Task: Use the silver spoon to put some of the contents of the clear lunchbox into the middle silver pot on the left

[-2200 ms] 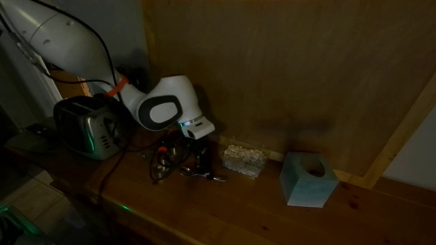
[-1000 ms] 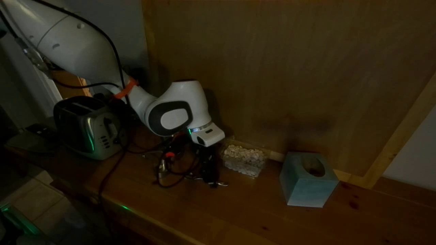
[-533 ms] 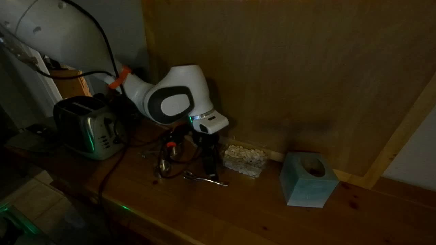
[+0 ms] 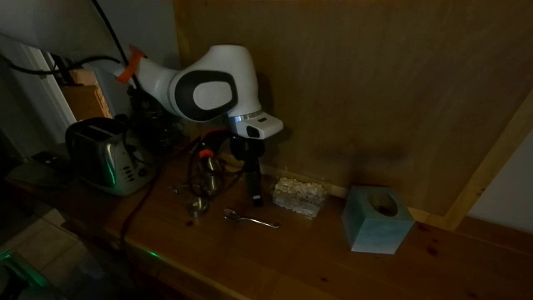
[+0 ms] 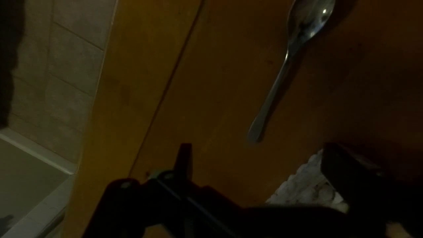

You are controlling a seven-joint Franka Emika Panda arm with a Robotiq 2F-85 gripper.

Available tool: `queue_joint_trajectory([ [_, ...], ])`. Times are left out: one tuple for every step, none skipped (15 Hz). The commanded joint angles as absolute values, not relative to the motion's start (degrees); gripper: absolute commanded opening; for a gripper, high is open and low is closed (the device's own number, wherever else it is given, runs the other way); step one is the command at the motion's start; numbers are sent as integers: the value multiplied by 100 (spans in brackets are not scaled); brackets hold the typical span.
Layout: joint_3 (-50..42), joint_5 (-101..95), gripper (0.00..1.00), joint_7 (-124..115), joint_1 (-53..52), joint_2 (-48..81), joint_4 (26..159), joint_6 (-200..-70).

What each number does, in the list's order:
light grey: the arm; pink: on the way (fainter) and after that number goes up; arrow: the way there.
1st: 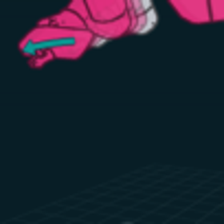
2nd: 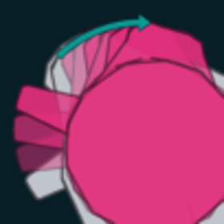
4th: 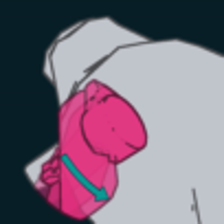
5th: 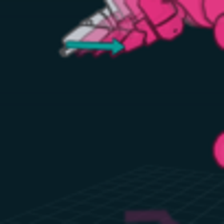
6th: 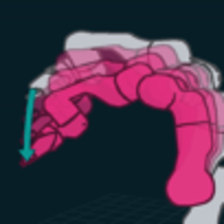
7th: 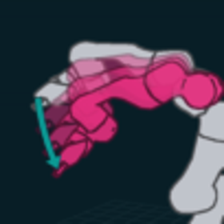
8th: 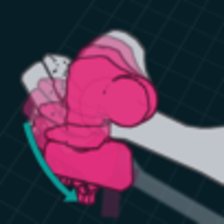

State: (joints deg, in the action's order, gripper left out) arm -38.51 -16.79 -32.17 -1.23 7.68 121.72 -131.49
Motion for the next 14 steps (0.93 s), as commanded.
queue_joint_trajectory([
  [-3097,-1335,100,-1983,560,149,12163,-12627],
  [-2926,-1209,100,-1640,726,68,12146,-12563],
  [-2757,-1004,100,-1252,887,2,12085,-12379],
  [-2611,-820,100,-897,1032,-77,12078,-12246],
  [-2507,-636,100,-529,1142,-121,12038,-12069],
  [-2424,-456,100,-174,1230,-150,11998,-11894],
  [-2357,-320,100,164,1301,-202,11974,-11700],
  [-2308,-181,100,495,1359,-216,11930,-11512],
  [-2269,-107,100,746,1406,-240,11907,-11347],
  [-2238,-67,100,913,1446,-248,11886,-11244],
  [-2184,-290,100,463,1475,-171,11946,-11510],
  [-2170,-244,100,620,1496,-185,11931,-11422],
  [-2162,-229,100,699,1508,-191,11926,-11392],
  [-2159,-227,100,738,1513,-191,11926,-11385],
])
